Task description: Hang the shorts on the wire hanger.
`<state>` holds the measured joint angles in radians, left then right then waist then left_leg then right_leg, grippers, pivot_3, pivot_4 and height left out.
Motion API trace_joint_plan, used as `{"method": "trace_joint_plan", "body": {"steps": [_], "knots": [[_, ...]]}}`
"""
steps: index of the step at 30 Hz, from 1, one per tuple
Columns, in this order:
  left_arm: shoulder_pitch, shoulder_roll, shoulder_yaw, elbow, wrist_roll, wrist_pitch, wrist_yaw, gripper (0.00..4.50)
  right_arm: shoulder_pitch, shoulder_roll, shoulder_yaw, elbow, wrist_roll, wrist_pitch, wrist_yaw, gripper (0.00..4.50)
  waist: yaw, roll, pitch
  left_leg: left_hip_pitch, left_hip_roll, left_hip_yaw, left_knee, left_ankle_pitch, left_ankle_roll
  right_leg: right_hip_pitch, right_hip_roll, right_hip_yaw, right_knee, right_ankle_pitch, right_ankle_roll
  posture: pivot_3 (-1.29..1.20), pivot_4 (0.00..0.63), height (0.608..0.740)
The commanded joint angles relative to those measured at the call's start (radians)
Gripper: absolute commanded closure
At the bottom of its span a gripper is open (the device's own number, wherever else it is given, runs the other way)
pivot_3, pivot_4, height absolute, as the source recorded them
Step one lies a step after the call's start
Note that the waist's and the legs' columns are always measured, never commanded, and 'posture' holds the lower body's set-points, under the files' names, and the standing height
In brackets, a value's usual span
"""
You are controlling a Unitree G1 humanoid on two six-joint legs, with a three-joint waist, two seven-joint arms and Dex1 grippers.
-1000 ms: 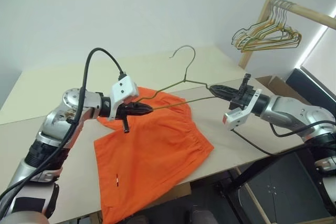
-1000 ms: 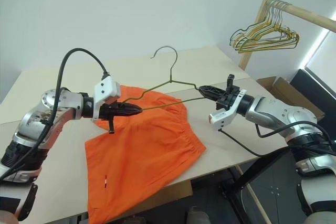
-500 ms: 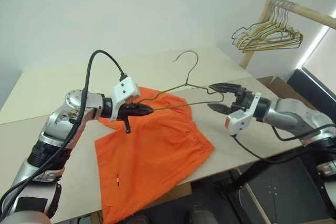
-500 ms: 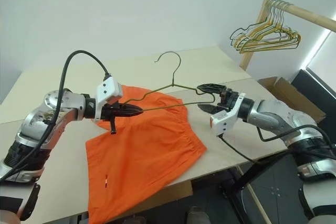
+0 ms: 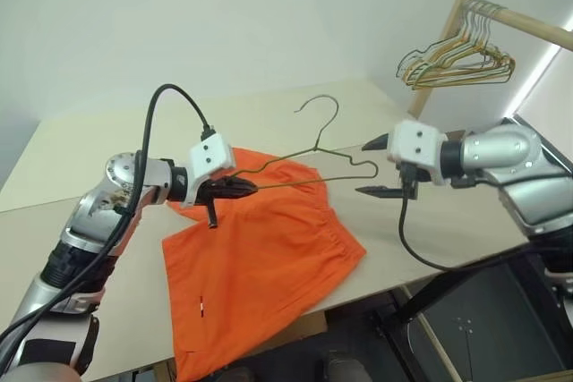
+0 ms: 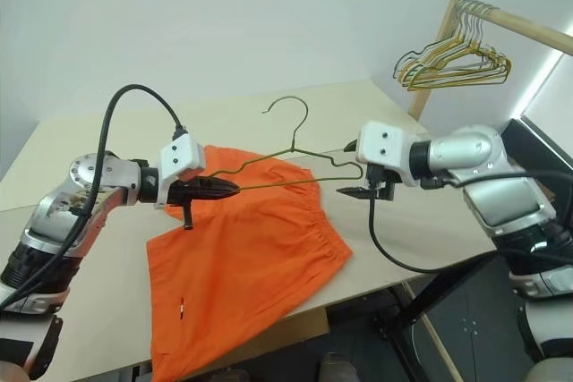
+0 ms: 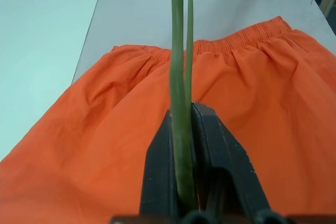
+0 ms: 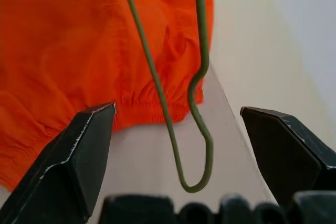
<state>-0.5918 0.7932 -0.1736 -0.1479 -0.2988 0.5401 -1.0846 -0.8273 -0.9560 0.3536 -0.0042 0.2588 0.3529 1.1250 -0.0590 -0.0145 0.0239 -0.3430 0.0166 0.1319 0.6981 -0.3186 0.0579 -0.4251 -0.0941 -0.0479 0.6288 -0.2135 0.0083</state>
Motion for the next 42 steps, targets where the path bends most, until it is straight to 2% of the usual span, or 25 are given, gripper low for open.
{"method": "trace_joint_plan", "body": {"steps": [1,3,6,16,17,19,22,26,31,37,42], "knots": [[-0.006,0.005,0.029,-0.034,-0.003,-0.022,-0.004,4.5,-0.082,0.031,0.041,0.048,-0.036,0.109,0.105,0.05,0.004,0.0,0.0,-0.001,0.0,0.0,0.0,0.0,0.0,-0.001,0.0,0.0,0.0,0.0,0.0,-0.04,0.0,0.74],[-0.004,0.003,0.028,-0.039,-0.003,-0.022,-0.003,4.5,-0.123,0.047,0.074,0.085,-0.056,0.155,0.174,0.05,0.011,0.0,0.0,-0.004,0.0,0.0,0.002,-0.001,0.001,-0.003,0.0,-0.001,0.0,0.0,0.0,-0.03,0.0,0.74],[0.002,0.002,0.032,-0.046,-0.008,-0.027,-0.008,4.5,-0.167,0.085,0.123,0.154,-0.12,0.157,0.224,0.66,0.016,0.0,0.0,-0.011,-0.001,0.0,0.006,-0.002,0.001,-0.009,0.0,-0.002,0.001,0.0,0.001,-0.03,0.0,0.74],[0.023,0.013,0.045,-0.074,-0.021,-0.029,-0.015,4.5,-0.246,0.171,0.138,0.298,-0.222,0.087,0.341,4.29,0.017,0.0,0.0,-0.015,-0.002,0.001,0.008,-0.002,0.001,-0.011,0.0,-0.002,0.001,0.002,0.002,-0.01,0.0,0.74],[0.025,0.015,0.046,-0.075,-0.023,-0.029,-0.016,4.5,-0.247,0.174,0.135,0.303,-0.229,0.08,0.347,4.46,0.016,0.0,0.0,-0.015,-0.002,0.001,0.008,-0.002,0.001,-0.011,0.0,-0.002,0.001,0.002,0.002,-0.01,0.0,0.74],[0.027,0.014,0.049,-0.075,-0.024,-0.033,-0.018,4.5,-0.247,0.178,0.128,0.316,-0.24,0.065,0.359,4.46,0.015,0.0,0.0,-0.014,-0.002,0.001,0.008,-0.002,0.001,-0.011,0.0,-0.002,0.001,0.002,0.003,-0.01,0.0,0.74],[0.049,0.005,0.07,-0.051,-0.027,-0.136,-0.049,4.5,-0.24,0.169,0.113,0.32,-0.235,0.041,0.395,4.46,0.015,0.0,0.0,-0.014,-0.002,0.001,0.008,-0.002,0.001,-0.011,0.0,-0.002,0.002,0.002,0.003,-0.01,0.0,0.74],[0.046,0.019,0.098,0.009,-0.097,-0.17,-0.166,3.45,-0.203,0.129,0.074,0.281,-0.194,0.037,0.462,4.5,0.017,0.001,0.0,-0.014,-0.002,0.001,0.008,-0.002,0.001,-0.011,0.0,-0.002,0.001,0.002,0.003,-0.01,0.0,0.74],[0.007,0.018,0.114,0.148,-0.06,-0.244,-0.186,1.81,-0.085,0.03,0.011,0.163,-0.103,0.14,0.488,4.5,0.022,0.0,0.0,-0.014,-0.002,0.001,0.008,-0.002,0.001,-0.011,0.0,-0.003,0.001,0.002,0.003,-0.02,0.0,0.74],[-0.026,0.044,0.173,0.249,-0.059,-0.27,-0.179,0.01,0.166,-0.098,-0.139,-0.009,0.056,0.473,0.394,4.5,0.016,0.0,0.0,-0.015,-0.001,0.001,0.011,-0.003,0.001,-0.011,0.0,-0.003,0.002,0.002,0.003,-0.04,0.0,0.74],[0.043,0.03,0.211,0.125,-0.086,-0.245,-0.132,0.01,0.319,-0.109,-0.273,-0.037,0.182,0.809,0.269,4.5,0.014,0.0,0.0,-0.015,0.0,0.001,0.013,-0.005,0.002,-0.011,0.0,-0.002,0.003,0.002,0.002,-0.05,0.0,0.74]]}}
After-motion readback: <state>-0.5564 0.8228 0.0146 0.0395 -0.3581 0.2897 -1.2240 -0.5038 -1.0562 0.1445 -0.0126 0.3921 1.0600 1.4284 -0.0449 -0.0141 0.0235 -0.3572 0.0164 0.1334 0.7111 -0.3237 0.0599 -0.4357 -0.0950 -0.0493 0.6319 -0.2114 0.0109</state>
